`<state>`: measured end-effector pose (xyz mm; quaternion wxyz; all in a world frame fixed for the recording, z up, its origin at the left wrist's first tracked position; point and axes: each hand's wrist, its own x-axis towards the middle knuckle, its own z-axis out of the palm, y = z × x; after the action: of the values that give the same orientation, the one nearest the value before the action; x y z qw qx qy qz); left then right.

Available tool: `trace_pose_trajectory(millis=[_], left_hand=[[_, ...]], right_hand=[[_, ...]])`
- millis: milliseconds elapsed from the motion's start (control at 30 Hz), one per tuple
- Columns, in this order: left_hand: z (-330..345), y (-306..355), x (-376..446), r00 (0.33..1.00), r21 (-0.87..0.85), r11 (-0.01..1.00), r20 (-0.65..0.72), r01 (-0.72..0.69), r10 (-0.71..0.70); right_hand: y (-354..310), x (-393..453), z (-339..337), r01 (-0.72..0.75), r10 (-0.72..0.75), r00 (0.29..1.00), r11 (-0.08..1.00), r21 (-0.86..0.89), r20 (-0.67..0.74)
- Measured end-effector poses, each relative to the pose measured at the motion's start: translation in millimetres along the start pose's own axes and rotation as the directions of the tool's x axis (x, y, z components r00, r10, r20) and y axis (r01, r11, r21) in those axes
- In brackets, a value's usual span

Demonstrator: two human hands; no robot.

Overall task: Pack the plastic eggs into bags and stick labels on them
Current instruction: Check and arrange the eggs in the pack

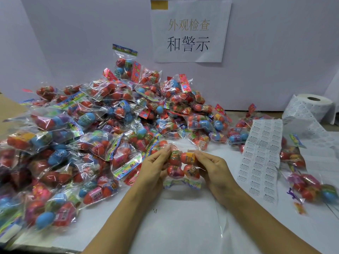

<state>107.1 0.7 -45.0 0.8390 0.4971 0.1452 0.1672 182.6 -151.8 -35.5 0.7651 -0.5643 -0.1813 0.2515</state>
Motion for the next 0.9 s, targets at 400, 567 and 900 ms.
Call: trace_pose_trajectory(millis=[400, 567, 900], left_hand=[[-4.6, -11.3, -0.1, 0.973, 0.273, 0.934, 0.097, -0.23, 0.211], [-3.9, -4.7, -0.9, 0.991, 0.096, 0.99, 0.095, -0.106, 0.097], [-7.6, 6.2, -3.6, 1.0, -0.075, 0.997, -0.001, 0.019, -0.019]], right_hand=[[5.1, -3.8, -0.4, 0.135, -0.144, 0.989, 0.97, -0.202, -0.029], [1.1, 0.4, -4.0, 0.119, -0.121, 0.992, 0.991, -0.058, -0.022], [-2.6, 3.2, -6.4, 0.023, -0.027, 0.999, 0.985, 0.17, 0.024]])
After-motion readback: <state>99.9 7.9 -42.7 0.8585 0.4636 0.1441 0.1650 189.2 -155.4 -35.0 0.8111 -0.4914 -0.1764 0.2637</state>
